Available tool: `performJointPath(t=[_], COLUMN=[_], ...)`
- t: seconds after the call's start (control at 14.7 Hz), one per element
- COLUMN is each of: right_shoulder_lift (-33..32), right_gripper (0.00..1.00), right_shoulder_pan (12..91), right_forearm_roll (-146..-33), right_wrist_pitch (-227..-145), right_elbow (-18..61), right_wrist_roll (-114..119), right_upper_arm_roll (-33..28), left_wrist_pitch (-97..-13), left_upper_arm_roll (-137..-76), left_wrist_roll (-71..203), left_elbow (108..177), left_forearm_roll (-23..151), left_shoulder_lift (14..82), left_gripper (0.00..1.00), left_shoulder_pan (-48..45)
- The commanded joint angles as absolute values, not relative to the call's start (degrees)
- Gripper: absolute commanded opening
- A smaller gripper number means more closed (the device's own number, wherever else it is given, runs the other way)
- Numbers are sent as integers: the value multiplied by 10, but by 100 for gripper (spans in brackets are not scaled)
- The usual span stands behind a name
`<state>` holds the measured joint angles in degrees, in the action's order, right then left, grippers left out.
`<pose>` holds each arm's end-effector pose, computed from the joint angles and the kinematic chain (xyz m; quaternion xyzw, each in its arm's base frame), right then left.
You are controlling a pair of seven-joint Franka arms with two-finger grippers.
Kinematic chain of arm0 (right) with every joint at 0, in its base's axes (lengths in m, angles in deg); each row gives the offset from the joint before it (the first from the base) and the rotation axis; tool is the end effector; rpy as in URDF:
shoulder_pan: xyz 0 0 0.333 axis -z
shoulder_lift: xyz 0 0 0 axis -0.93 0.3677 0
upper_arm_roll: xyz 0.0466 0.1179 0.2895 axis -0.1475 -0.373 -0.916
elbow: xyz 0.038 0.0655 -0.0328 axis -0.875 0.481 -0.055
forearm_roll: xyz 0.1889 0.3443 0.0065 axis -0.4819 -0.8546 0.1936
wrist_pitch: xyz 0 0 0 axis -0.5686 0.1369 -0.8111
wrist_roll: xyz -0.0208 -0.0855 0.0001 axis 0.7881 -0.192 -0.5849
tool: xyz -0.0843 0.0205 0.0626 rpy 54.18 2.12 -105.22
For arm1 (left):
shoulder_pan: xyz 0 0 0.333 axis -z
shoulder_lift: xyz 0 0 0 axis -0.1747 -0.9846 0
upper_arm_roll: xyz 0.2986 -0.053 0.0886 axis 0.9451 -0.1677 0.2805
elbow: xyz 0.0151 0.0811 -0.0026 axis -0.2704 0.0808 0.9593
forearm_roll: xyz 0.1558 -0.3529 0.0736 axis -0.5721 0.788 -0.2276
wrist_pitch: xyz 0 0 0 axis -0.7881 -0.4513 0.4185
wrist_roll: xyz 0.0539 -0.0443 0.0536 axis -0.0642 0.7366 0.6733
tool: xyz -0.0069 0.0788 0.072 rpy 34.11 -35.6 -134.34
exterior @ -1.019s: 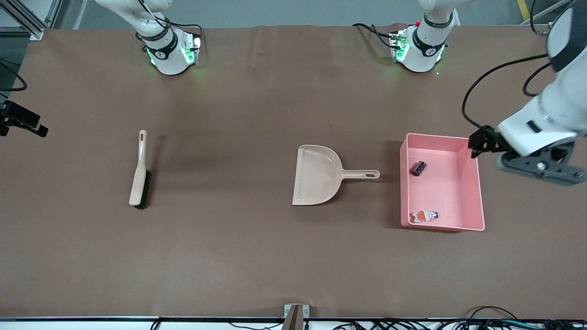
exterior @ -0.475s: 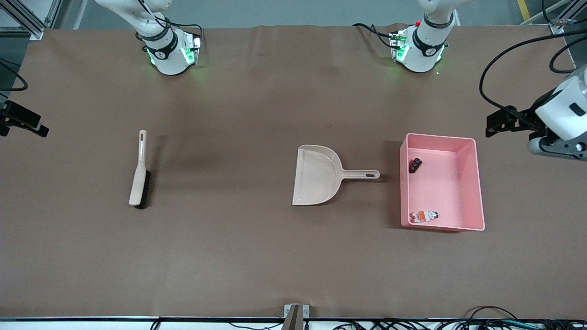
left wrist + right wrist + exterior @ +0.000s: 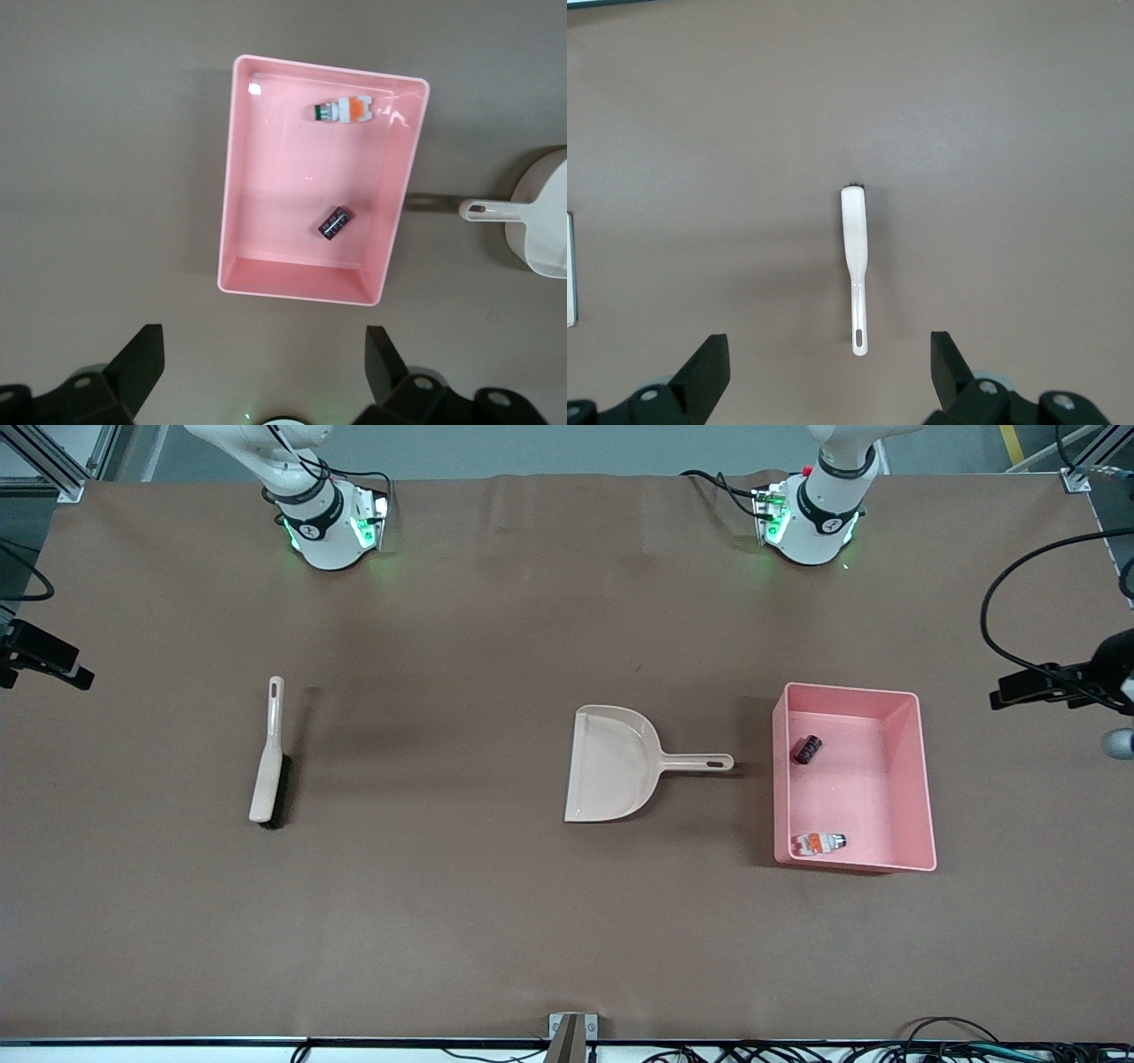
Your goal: Clean e-waste and dump in bin
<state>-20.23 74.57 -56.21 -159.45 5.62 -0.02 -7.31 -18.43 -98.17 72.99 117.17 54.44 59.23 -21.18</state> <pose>0.5684 -0.0597 0.6437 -0.9988 0.0338 -0.0190 0.0301 0.6117 0.0266 0.5902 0.9973 0.0071 -0.0703 0.0208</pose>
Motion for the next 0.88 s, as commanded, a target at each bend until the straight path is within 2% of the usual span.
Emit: performJointPath(t=[0.0, 0.2, 0.48, 0.82], right_shoulder_lift=[-205, -205, -205, -205], right_gripper=[100, 100, 100, 100], right_shoulder_pan=[750, 750, 751, 751], right_forearm_roll=[-551, -551, -551, -551], right_wrist_pitch=[-1589, -1589, -1590, -1589], right_elbow=[51, 51, 51, 52], right_wrist_roll=[-10, -10, -11, -10], right_upper_arm_roll=[-80, -80, -80, -80], left_wrist_pitch=[-207, -243, -339, -325], left_upper_arm_roll=[-947, -946, -946, -954], left_wrist_roll=[726, 702, 691, 610], left_elbow=[1174, 1204, 1326, 1325], left_forearm_roll=[550, 552, 571, 557], left_shoulder_lift=[615, 632, 677, 683], left_gripper=[100, 100, 100, 100], left_shoulder_pan=[-160, -125, -122, -102])
